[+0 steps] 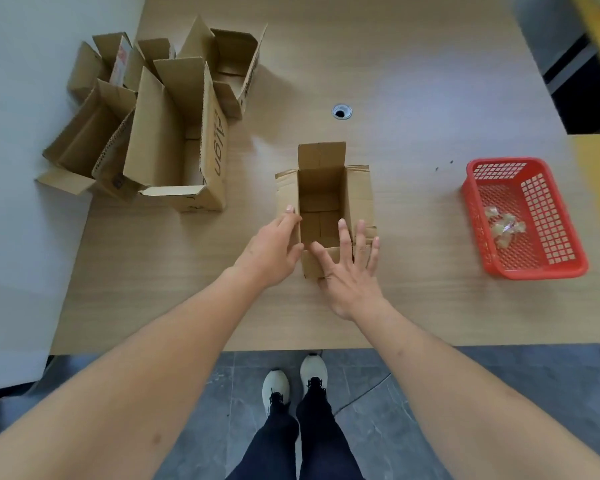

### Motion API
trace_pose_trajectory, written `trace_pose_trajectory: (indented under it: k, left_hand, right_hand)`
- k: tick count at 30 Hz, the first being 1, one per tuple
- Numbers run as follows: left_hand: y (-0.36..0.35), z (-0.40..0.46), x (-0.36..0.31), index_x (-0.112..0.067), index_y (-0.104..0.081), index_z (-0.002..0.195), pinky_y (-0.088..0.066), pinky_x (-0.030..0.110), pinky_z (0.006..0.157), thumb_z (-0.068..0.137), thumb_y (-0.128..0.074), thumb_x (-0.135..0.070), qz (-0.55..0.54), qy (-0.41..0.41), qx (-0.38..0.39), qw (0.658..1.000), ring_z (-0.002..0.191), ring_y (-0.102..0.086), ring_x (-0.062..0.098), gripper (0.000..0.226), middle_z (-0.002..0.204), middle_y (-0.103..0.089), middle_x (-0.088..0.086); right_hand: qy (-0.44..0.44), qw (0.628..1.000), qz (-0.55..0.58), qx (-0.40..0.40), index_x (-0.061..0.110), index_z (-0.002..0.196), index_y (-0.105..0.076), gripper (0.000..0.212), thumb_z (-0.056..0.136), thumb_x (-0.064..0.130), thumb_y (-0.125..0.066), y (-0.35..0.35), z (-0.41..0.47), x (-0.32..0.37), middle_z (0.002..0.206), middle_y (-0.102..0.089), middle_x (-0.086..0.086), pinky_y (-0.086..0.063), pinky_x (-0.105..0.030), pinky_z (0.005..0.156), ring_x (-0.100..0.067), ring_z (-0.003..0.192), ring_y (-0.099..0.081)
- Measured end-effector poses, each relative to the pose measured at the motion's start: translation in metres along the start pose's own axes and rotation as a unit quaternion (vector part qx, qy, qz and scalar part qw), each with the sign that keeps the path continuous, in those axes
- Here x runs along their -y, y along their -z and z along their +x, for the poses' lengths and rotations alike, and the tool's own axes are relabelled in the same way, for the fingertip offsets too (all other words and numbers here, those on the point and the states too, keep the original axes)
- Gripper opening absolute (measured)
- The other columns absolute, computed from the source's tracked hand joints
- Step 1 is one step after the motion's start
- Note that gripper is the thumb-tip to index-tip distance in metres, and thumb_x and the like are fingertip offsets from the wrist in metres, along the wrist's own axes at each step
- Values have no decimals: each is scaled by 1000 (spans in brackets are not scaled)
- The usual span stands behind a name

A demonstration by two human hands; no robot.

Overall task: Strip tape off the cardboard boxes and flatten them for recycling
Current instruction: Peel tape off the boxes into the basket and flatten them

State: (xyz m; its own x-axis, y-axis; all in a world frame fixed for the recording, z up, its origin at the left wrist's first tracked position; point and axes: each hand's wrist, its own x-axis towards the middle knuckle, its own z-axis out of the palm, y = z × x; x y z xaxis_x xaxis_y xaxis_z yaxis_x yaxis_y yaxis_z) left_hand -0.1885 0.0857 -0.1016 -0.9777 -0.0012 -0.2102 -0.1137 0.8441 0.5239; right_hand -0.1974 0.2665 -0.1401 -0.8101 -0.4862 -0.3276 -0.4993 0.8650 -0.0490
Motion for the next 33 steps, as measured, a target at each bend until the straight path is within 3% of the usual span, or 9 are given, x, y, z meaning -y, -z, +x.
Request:
trace_pose_trajectory:
  k: [2,6,9,11,13,17,23,29,33]
  left_hand:
    - [-1,-2,4,-13,-37,152,-41,37,109,101,-59,-27,-16,-1,-1,1000,138,-45,28,57,164,-31,4]
    - [7,-11,10,-11,-40,151,-39,36,111,107,-46,-23,-30,-78,-72,994,140,-44,27,46,157,-42,6]
    - [20,-14,11,-16,-31,158,-21,20,119,110,-37,-28,-99,-67,-170,978,152,-25,13,50,165,-28,-1]
    - [27,-13,9,-17,-29,159,-13,16,118,110,-33,-34,-118,-43,-171,977,154,-17,11,52,167,-22,-4]
    - [30,-10,8,-16,-44,152,-16,24,121,108,-32,-38,-92,-58,-149,983,154,-19,16,51,166,-27,-3]
    - [42,-9,-6,-13,-66,128,-27,42,120,106,-32,-39,-127,-95,-144,977,141,-44,21,49,137,-63,2]
    - [30,-3,-28,-21,-49,141,-21,43,124,108,-42,-37,-58,-180,-111,976,143,-41,22,38,140,-58,-1]
    - [-20,7,-30,-48,-35,152,2,43,125,105,-36,-53,-9,-119,14,993,157,5,19,47,169,-12,-14]
    - [-50,4,-42,-59,-15,154,9,47,125,102,-26,-64,130,-79,69,986,155,18,20,53,169,6,-17]
  right_hand:
    - [-19,1000,-8,-4,37,149,-6,92,81,2,-59,1,1,9,162,22,-24,9,-76,113,-58,139,39]
    - [-48,998,41,-24,25,140,-22,86,71,-7,-61,2,-6,14,148,-11,-16,1,-78,115,-60,147,15]
    - [-47,971,208,-112,18,140,-38,56,89,9,-61,0,-15,7,133,-34,-11,-39,-60,110,-45,133,-41]
    - [-69,882,431,-174,18,139,-48,37,103,16,-52,13,-20,10,121,-48,0,-48,-40,100,-20,108,-55]
    - [-87,786,588,-169,23,137,-53,32,106,17,-52,25,-21,16,122,-59,12,-43,-21,103,-2,110,-57]
    - [-133,649,736,-137,27,135,-59,36,104,43,-51,28,-23,16,128,-66,5,-54,-45,93,-19,112,-62]
    - [-217,507,833,-37,35,133,-61,32,106,48,-49,11,-25,-12,129,-70,-3,-61,-61,77,-30,116,-67]
    - [-319,513,797,20,30,115,-67,26,106,48,-50,-14,-22,-50,112,-74,-2,-63,-52,72,-31,105,-71]
    - [-373,738,562,-28,26,107,-67,23,102,45,-56,-30,-25,-75,115,-66,-1,-47,-32,76,-21,94,-62]
